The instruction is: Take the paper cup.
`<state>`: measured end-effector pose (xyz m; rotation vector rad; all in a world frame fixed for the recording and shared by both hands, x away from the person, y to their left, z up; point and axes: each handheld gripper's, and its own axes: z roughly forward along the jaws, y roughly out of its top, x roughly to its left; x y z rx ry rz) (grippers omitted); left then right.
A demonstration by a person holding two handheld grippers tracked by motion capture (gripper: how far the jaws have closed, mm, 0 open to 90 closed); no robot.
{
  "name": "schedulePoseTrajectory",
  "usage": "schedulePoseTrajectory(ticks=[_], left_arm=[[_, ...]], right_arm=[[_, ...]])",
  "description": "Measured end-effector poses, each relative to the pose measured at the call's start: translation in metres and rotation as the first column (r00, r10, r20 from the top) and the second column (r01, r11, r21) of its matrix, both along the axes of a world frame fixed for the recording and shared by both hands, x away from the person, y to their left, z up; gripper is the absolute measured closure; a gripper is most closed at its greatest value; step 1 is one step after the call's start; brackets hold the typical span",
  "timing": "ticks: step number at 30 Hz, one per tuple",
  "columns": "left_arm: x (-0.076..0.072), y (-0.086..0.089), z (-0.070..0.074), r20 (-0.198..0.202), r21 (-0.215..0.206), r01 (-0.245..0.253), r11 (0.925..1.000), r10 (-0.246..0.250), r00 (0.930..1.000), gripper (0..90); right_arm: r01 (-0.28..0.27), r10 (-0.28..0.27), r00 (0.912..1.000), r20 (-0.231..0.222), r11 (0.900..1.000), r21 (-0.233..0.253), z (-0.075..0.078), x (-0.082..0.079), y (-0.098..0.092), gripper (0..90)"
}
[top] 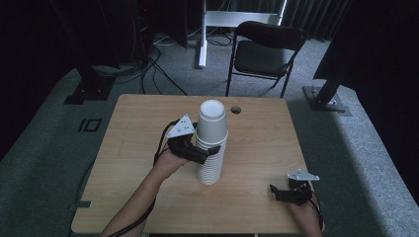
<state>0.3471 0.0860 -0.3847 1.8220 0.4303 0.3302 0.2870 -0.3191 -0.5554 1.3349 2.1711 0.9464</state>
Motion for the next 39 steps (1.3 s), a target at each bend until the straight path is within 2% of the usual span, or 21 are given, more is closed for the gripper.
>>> schedulePoseTrajectory(ticks=[8, 12, 20, 24, 26, 28, 32, 39], left_arm=[[0.0, 0.0, 0.002, -0.001, 0.018, 0.012, 0.9998, -0.011, 0.9999, 4.2], [0.0, 0.0, 0.002, -0.002, 0.015, 0.013, 0.9998, -0.013, 0.9999, 4.4], [-0.001, 0.0, 0.001, -0.003, 0.009, 0.009, 0.9999, -0.009, 1.0, 4.4], [-0.001, 0.0, 0.002, -0.005, 0.013, 0.009, 0.9999, -0.009, 0.9999, 4.4], [-0.001, 0.0, 0.002, -0.005, 0.013, 0.009, 0.9999, -0.009, 0.9999, 4.5], [-0.001, 0.0, 0.002, -0.008, 0.016, 0.011, 0.9998, -0.01, 0.9999, 4.5], [-0.001, -0.001, 0.003, -0.007, 0.022, 0.012, 0.9997, -0.011, 0.9999, 4.5], [-0.001, -0.001, 0.003, -0.009, 0.023, 0.009, 0.9997, -0.008, 0.9999, 4.5]], right_arm=[[-0.045, 0.045, 0.9982, -0.039, 0.999, -0.016, 0.005, 0.005, 0.005, 11.5], [-0.087, 0.087, 0.9956, -0.035, 0.996, -0.013, 0.009, 0.005, 0.011, 11.5], [-0.156, 0.157, 0.9876, -0.008, 0.987, 0.037, 0.027, 0.006, 0.019, 11.6], [-0.238, 0.236, 0.9712, 0.03, 0.968, 0.074, 0.048, 0.007, 0.032, 11.6], [-0.26, 0.258, 0.9656, 0.037, 0.961, 0.09, 0.054, 0.008, 0.035, 12.0], [-0.294, 0.291, 0.9557, 0.045, 0.949, 0.114, 0.063, 0.009, 0.039, 12.1], [-0.324, 0.318, 0.9455, 0.072, 0.94, 0.11, 0.078, 0.009, 0.047, 12.6], [-0.381, 0.37, 0.9228, 0.108, 0.917, 0.116, 0.101, 0.01, 0.059, 12.9]])
